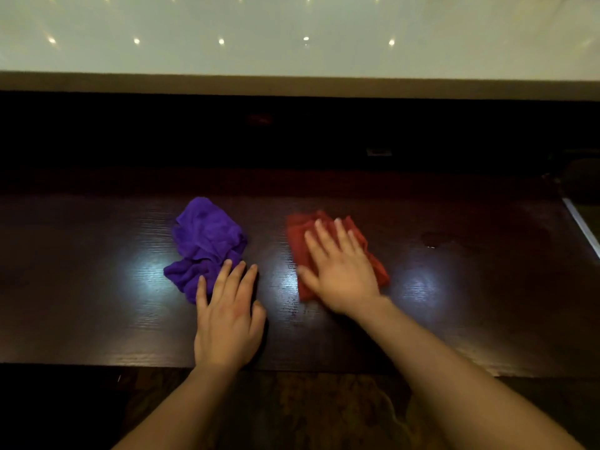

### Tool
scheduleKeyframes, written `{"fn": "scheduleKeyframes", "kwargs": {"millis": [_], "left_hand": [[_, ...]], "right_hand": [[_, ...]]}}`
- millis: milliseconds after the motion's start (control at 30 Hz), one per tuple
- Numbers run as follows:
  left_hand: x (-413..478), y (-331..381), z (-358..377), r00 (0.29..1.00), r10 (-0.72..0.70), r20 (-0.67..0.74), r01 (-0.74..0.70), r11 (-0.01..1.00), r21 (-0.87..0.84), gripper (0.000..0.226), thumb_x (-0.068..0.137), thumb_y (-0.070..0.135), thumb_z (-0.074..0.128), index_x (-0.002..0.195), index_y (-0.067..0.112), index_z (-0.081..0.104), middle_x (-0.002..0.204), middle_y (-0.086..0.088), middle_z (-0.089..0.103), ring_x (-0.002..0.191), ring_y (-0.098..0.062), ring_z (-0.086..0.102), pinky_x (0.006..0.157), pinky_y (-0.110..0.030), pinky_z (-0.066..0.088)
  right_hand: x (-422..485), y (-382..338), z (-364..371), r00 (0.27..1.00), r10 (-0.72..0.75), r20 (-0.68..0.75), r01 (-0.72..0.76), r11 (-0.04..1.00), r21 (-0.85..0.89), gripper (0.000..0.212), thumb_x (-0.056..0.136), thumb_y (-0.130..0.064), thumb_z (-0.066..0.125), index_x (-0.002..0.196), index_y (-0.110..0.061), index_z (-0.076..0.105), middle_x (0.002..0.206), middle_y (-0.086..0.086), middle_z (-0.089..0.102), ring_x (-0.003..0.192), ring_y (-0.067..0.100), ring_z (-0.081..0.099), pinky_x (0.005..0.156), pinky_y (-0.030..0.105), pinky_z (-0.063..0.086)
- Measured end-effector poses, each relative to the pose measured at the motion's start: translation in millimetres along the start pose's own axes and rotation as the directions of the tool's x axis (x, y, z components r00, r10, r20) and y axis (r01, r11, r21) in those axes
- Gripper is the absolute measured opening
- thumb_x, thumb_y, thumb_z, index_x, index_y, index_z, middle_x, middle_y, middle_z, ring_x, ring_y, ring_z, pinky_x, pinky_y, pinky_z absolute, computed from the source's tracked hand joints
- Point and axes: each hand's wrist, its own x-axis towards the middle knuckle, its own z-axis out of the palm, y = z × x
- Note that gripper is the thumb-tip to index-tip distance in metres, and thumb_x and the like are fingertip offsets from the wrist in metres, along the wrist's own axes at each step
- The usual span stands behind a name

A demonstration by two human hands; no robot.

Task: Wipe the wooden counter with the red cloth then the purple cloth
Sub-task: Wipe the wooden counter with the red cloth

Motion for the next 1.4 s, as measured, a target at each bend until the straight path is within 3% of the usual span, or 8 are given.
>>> {"fn": "scheduleKeyframes", "kwargs": {"millis": [167, 400, 667, 833, 1100, 1167, 1300, 1400], "left_hand": [[0.7, 1.0, -0.3, 1.0, 0.004, 0.003, -0.004, 1.0, 0.008, 0.058, 0.084, 0.035, 0.036, 0.138, 0.018, 0.051, 0.149, -0.006, 0.047, 0.146, -0.021, 0.025, 0.118, -0.059, 0.012], [0.6, 0.8, -2.0, 1.0, 0.002, 0.015, -0.003, 1.0, 0.022, 0.058, 0.085, 0.037, 0.035, 0.137, 0.019, 0.053, 0.149, -0.007, 0.046, 0.147, -0.021, 0.024, 0.118, -0.059, 0.012], [0.9, 1.4, 0.6, 0.999, 0.02, 0.027, -0.022, 0.998, 0.067, 0.058, 0.086, 0.041, 0.036, 0.136, 0.018, 0.054, 0.149, -0.011, 0.045, 0.146, -0.024, 0.023, 0.118, -0.058, 0.008], [-0.8, 5.4, -0.1, 0.998, 0.006, 0.066, -0.016, 0.987, 0.161, 0.061, 0.088, 0.045, 0.033, 0.139, 0.017, 0.05, 0.15, -0.011, 0.043, 0.147, -0.027, 0.019, 0.117, -0.061, 0.003], [12.6, 44.3, 8.9, 0.997, 0.062, 0.048, -0.068, 0.986, 0.151, 0.064, 0.09, 0.05, 0.032, 0.138, 0.012, 0.05, 0.146, -0.017, 0.047, 0.144, -0.036, 0.025, 0.12, -0.055, 0.009], [21.0, 67.7, 19.6, 0.996, 0.03, 0.08, -0.034, 0.998, 0.045, 0.066, 0.089, 0.052, 0.03, 0.144, 0.017, 0.044, 0.152, -0.017, 0.039, 0.146, -0.034, 0.022, 0.12, -0.052, 0.011], [26.6, 74.1, 35.4, 0.998, 0.011, 0.064, -0.016, 0.998, 0.068, 0.064, 0.09, 0.054, 0.031, 0.143, 0.02, 0.044, 0.151, -0.017, 0.04, 0.144, -0.033, 0.025, 0.118, -0.053, 0.016], [26.9, 67.6, 38.8, 0.998, 0.014, 0.054, -0.018, 0.996, 0.087, 0.062, 0.091, 0.054, 0.031, 0.141, 0.021, 0.045, 0.149, -0.016, 0.042, 0.143, -0.033, 0.026, 0.117, -0.054, 0.019]], "right_hand": [[76.2, 9.7, -16.9, 0.952, 0.294, 0.085, -0.3, 0.951, 0.077, 0.072, 0.092, -0.062, 0.03, 0.153, -0.026, 0.015, 0.164, 0.006, 0.003, 0.147, 0.04, -0.01, 0.119, 0.053, 0.0], [-94.0, -1.0, 2.5, 0.994, -0.098, 0.04, 0.097, 0.995, 0.034, 0.071, 0.089, -0.061, 0.037, 0.15, -0.026, 0.027, 0.161, 0.003, 0.019, 0.149, 0.033, 0.004, 0.119, 0.051, 0.013], [-87.4, 67.6, -15.2, 0.897, 0.441, 0.0, -0.441, 0.897, -0.017, 0.069, 0.093, -0.057, 0.032, 0.152, -0.023, 0.023, 0.163, 0.005, 0.013, 0.148, 0.036, 0.003, 0.121, 0.048, 0.007], [-133.7, 67.9, -7.3, 0.996, 0.085, 0.032, -0.085, 0.996, -0.026, 0.067, 0.091, -0.059, 0.034, 0.149, -0.026, 0.029, 0.161, 0.001, 0.022, 0.148, 0.034, 0.011, 0.119, 0.049, 0.017], [-113.2, 156.9, -25.8, 0.759, 0.651, 0.025, -0.651, 0.758, 0.039, 0.069, 0.095, -0.057, 0.026, 0.153, -0.022, 0.018, 0.163, 0.006, 0.008, 0.148, 0.037, 0.0, 0.12, 0.05, 0.009], [-103.4, 140.3, -25.3, 0.796, 0.604, 0.028, -0.605, 0.795, 0.043, 0.068, 0.095, -0.056, 0.028, 0.153, -0.022, 0.017, 0.163, 0.007, 0.006, 0.148, 0.038, -0.002, 0.12, 0.05, 0.006], [-144.5, 132.0, -17.4, 0.986, 0.152, 0.066, -0.15, 0.988, -0.032, 0.068, 0.093, -0.061, 0.029, 0.152, -0.03, 0.019, 0.163, -0.002, 0.009, 0.149, 0.031, 0.001, 0.121, 0.046, 0.012], [-155.1, 175.5, -20.1, 0.984, 0.159, 0.082, -0.152, 0.985, -0.084, 0.066, 0.093, -0.062, 0.029, 0.151, -0.033, 0.021, 0.162, -0.006, 0.013, 0.15, 0.026, 0.004, 0.121, 0.042, 0.014]]}}
